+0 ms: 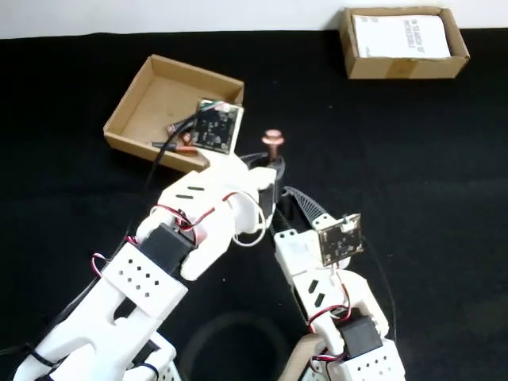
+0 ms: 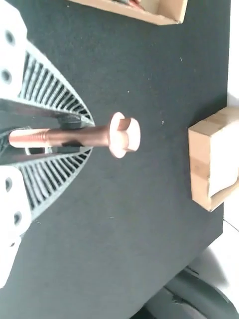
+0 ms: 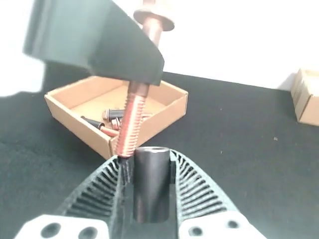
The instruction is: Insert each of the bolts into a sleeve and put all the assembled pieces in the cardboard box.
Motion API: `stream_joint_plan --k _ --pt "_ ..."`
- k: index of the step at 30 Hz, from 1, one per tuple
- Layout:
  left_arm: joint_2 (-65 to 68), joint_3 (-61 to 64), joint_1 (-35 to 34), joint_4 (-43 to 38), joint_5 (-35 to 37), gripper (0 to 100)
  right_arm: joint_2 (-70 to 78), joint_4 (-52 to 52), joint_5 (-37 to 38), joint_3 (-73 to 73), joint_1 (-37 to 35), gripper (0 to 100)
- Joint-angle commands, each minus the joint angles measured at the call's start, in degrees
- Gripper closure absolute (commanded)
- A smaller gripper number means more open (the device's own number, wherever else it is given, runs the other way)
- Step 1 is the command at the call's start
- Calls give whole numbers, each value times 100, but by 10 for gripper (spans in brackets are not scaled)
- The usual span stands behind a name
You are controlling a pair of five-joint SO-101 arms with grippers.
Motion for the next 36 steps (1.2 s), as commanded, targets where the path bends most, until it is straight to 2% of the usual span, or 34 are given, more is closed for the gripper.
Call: stream_joint_plan --k 1,9,19,25,29,36 --pt "-136 -31 57 -141 26 992 -119 -215 26 532 -22 991" --pt "-92 4 -171 -1407 35 992 -119 -207 26 549 -31 991" --pt "365 4 -224 -1424 44 992 -119 -207 26 541 -31 991" --pt "514 136 -198 -1987 44 992 -119 -207 26 541 -31 991" --pt "505 277 -180 -1934 53 992 -119 -207 26 549 -31 991" --pt "462 426 -198 -1565 862 992 -101 -215 26 558 -13 991"
